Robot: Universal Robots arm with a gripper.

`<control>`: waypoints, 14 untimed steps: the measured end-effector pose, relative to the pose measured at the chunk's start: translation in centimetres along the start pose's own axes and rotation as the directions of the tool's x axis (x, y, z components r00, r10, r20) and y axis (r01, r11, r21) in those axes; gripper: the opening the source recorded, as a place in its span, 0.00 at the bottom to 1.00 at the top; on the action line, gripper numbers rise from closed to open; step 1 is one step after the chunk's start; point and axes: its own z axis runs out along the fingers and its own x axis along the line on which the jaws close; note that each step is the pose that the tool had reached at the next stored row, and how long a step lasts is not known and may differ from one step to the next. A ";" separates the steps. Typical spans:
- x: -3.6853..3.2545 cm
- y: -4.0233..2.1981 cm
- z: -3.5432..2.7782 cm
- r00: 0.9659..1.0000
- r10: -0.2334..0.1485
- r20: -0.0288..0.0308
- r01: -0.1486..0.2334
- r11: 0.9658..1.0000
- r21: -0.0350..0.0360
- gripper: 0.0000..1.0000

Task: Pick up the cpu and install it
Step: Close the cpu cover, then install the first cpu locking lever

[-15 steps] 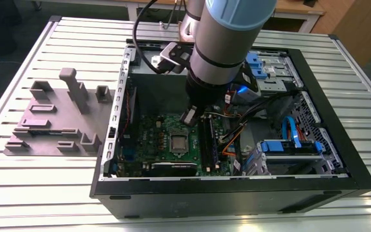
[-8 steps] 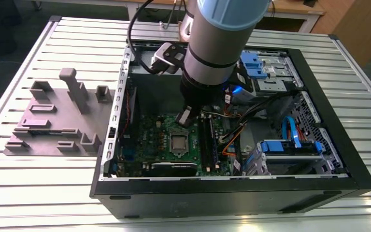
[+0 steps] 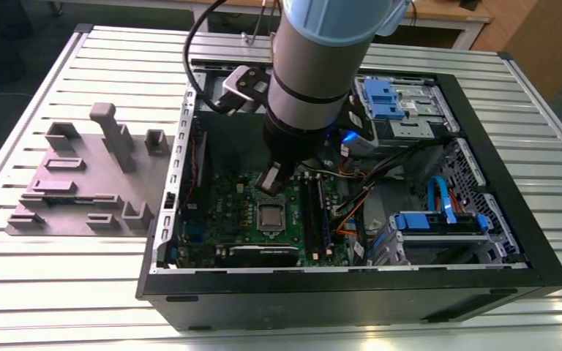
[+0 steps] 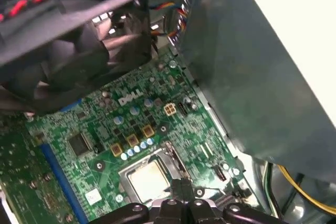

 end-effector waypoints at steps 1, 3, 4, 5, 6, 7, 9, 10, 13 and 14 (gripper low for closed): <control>0.15 0.26 0.03 1.000 0.000 -0.001 0.000 1.000 0.000 0.10; 0.32 0.55 0.06 1.000 0.000 -0.001 0.000 1.000 0.000 0.10; 0.36 0.62 0.06 1.000 0.000 -0.001 0.000 1.000 0.000 0.10; 0.36 0.62 0.06 1.000 0.000 -0.001 0.000 1.000 0.000 0.10; 0.37 0.63 0.06 1.000 0.000 -0.001 0.000 1.000 0.000 0.10; 0.38 0.65 0.06 1.000 0.000 -0.001 0.000 1.000 0.000 0.10; 0.38 0.65 0.07 1.000 0.000 -0.001 0.000 1.000 0.000 0.10; 0.39 0.65 0.06 1.000 0.000 -0.001 0.000 1.000 0.000 0.10; 0.39 0.66 0.07 1.000 0.000 -0.001 0.000 1.000 0.000 0.10; 0.39 0.66 0.06 1.000 0.000 -0.001 0.000 1.000 0.000 0.10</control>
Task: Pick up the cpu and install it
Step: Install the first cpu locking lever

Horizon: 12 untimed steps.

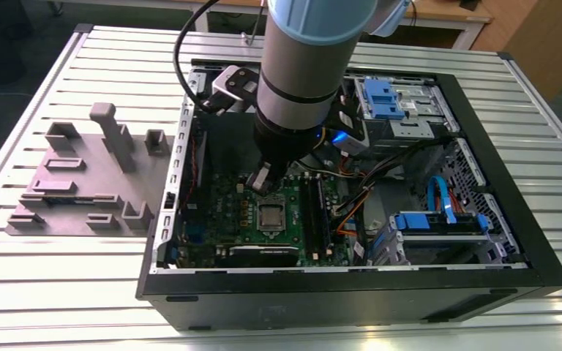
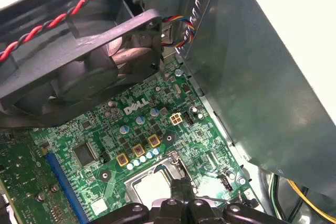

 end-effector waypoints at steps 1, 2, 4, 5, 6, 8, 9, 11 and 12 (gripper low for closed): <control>0.00 0.00 0.00 1.000 0.000 0.000 0.000 1.000 0.000 0.10; 0.00 0.00 0.00 1.000 0.000 0.000 0.000 1.000 0.000 0.10; 0.00 -0.01 0.00 1.000 0.000 0.000 0.000 1.000 0.000 0.10; -0.07 -0.11 0.01 1.000 0.000 0.000 0.000 1.000 0.000 0.10; -0.21 -0.33 0.00 1.000 0.000 0.000 0.000 1.000 0.000 0.10; -0.62 -1.02 -0.03 1.000 0.000 0.000 0.000 1.000 0.000 0.10; -0.82 -1.35 -0.04 1.000 0.000 0.000 0.000 1.000 0.000 0.10; -1.08 -1.79 -0.07 1.000 0.000 0.000 0.000 1.000 0.000 0.10; -1.09 -1.81 -0.10 1.000 0.000 0.000 0.000 1.000 -0.001 0.10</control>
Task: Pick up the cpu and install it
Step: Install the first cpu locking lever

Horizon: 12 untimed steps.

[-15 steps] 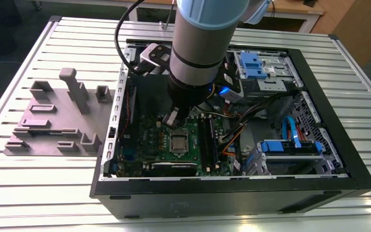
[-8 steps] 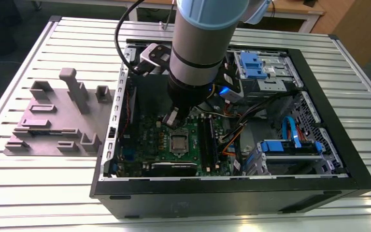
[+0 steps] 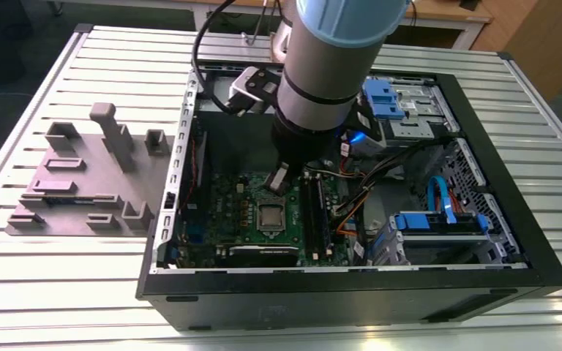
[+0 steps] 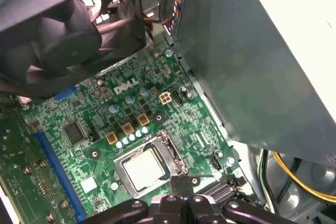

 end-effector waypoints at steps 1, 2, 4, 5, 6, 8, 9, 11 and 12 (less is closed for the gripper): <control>-0.01 0.01 -0.09 1.000 0.000 0.000 0.000 1.000 0.000 0.10; -0.02 0.02 -0.18 1.000 0.000 0.000 0.000 1.000 0.000 0.10; -0.04 0.05 -0.47 1.000 0.000 0.000 0.000 1.000 0.000 0.10; -0.06 0.07 -0.56 1.000 0.000 0.000 0.000 1.000 0.000 0.10; -0.11 0.09 -0.57 1.000 0.000 0.000 0.000 1.000 0.000 0.10; -0.51 0.00 -0.56 1.000 0.000 0.000 0.000 1.000 0.000 0.10; -0.77 -0.11 -0.55 1.000 0.000 0.000 0.000 1.000 0.000 0.10; -1.29 -0.37 -0.53 1.000 0.000 0.000 0.000 1.000 0.000 0.10; -1.55 -0.50 -0.51 1.000 0.000 0.000 0.000 1.000 0.000 0.10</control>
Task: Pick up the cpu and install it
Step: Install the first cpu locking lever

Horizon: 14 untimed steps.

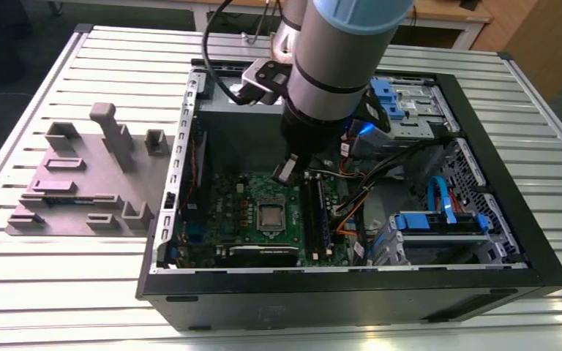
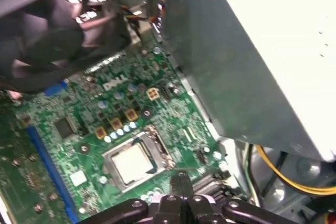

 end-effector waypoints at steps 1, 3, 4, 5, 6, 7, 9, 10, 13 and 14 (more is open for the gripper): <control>-0.28 -0.13 0.02 1.000 0.000 0.000 0.000 1.000 0.000 0.10; -0.76 -0.31 0.05 1.000 0.000 0.000 0.000 1.000 0.000 0.10; -0.97 -0.32 0.08 1.000 0.000 0.000 0.000 1.000 0.000 0.10; -1.18 -0.32 0.10 1.000 0.000 0.000 0.000 1.000 0.000 0.10; -1.37 -0.32 0.13 1.000 0.000 0.000 0.000 1.000 0.000 0.10; -1.57 -0.29 0.16 1.000 0.000 0.000 0.000 1.000 0.000 0.10; -1.99 -0.17 0.23 1.000 0.000 0.000 0.000 1.000 0.000 0.10; -2.11 -0.12 0.27 1.000 0.000 0.000 0.000 1.000 0.000 0.10; -2.31 -0.04 0.40 1.000 0.000 0.000 0.000 1.000 0.000 0.10; -2.34 -0.02 0.44 1.000 0.000 0.000 0.000 1.000 0.000 0.10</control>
